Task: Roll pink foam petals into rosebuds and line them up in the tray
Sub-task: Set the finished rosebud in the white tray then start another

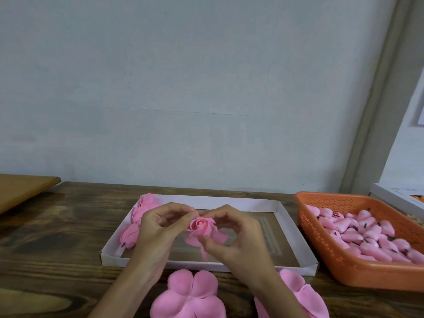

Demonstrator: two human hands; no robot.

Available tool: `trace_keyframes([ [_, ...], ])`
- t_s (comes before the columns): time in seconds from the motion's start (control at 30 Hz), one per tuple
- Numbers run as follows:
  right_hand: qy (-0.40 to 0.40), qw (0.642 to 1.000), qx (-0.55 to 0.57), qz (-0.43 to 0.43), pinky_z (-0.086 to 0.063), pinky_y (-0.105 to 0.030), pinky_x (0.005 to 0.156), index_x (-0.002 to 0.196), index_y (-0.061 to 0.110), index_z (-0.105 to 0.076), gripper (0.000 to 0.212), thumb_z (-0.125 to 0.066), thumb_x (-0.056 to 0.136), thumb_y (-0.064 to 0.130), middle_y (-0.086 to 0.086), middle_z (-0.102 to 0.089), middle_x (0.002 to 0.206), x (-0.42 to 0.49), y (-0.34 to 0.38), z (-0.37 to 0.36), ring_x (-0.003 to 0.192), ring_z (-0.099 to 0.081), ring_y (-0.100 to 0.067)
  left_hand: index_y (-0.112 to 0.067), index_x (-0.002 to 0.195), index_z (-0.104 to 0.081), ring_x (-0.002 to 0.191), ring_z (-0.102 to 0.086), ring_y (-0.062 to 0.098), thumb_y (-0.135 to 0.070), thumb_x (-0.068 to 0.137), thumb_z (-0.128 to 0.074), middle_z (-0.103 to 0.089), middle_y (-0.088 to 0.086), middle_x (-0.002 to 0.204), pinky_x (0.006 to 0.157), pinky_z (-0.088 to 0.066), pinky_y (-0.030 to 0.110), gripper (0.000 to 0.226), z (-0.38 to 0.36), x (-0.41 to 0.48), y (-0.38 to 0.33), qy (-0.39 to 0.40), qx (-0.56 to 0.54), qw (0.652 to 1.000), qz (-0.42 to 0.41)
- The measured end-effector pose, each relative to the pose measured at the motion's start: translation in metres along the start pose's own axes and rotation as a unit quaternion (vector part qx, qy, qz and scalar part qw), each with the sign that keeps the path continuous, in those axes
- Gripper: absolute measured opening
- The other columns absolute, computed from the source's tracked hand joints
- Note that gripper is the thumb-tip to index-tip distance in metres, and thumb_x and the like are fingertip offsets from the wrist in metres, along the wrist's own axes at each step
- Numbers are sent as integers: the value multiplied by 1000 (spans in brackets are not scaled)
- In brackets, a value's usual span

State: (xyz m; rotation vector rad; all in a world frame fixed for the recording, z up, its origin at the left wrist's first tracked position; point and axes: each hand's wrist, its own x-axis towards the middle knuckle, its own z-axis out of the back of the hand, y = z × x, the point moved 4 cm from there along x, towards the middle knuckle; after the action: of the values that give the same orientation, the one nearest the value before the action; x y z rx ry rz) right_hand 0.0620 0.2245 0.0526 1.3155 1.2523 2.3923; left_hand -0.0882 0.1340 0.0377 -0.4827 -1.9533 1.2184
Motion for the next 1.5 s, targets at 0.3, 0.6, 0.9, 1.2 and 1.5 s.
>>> trace_keyframes([
  [0.3, -63, 986, 145, -57, -62, -29, 80, 113, 18, -73, 43, -87, 76, 0, -1, -80, 102, 4, -10, 9, 97, -78, -21, -23, 120, -75, 112, -72, 26, -33, 72, -89, -75, 11, 119, 90, -58, 27, 51, -3, 1, -2, 41, -34, 998, -24],
  [0.6, -14, 991, 114, -72, -64, -37, 80, 107, 22, -78, 31, -87, 80, 11, -1, -80, 101, 3, -12, 7, 94, -78, -21, -21, 88, -83, 85, -77, 20, -24, 65, -85, -80, 8, 91, 69, -59, 21, 24, -4, -3, -1, -7, 23, 999, -43],
  [0.9, -16, 996, 61, -67, -64, -36, 81, 118, 24, -71, 47, -89, 78, 7, 5, -80, 102, 3, -12, 5, 94, -77, -18, -19, 80, -78, 79, -75, 27, -22, 71, -94, -77, 9, 82, 71, -61, 28, 19, -9, -8, -3, -44, 67, 989, -123],
  [1.2, -4, 999, -18, -43, -63, -32, 81, 118, 37, -73, 48, -87, 80, 10, 17, -77, 105, 4, -9, 5, 92, -76, -14, -27, 87, -82, 82, -76, 24, -28, 78, -84, -78, 3, 85, 73, -62, 31, 9, -15, -10, -8, -14, 125, 977, -170],
  [1.5, -49, 995, 39, -76, -63, -43, 78, 104, 25, -77, 31, -86, 82, 6, 5, -80, 94, 4, -13, 15, 87, -78, -17, -30, 110, -77, 98, -74, 16, -28, 80, -81, -78, 3, 104, 83, -58, 23, 31, -12, -5, -7, 23, 67, 995, -68],
])
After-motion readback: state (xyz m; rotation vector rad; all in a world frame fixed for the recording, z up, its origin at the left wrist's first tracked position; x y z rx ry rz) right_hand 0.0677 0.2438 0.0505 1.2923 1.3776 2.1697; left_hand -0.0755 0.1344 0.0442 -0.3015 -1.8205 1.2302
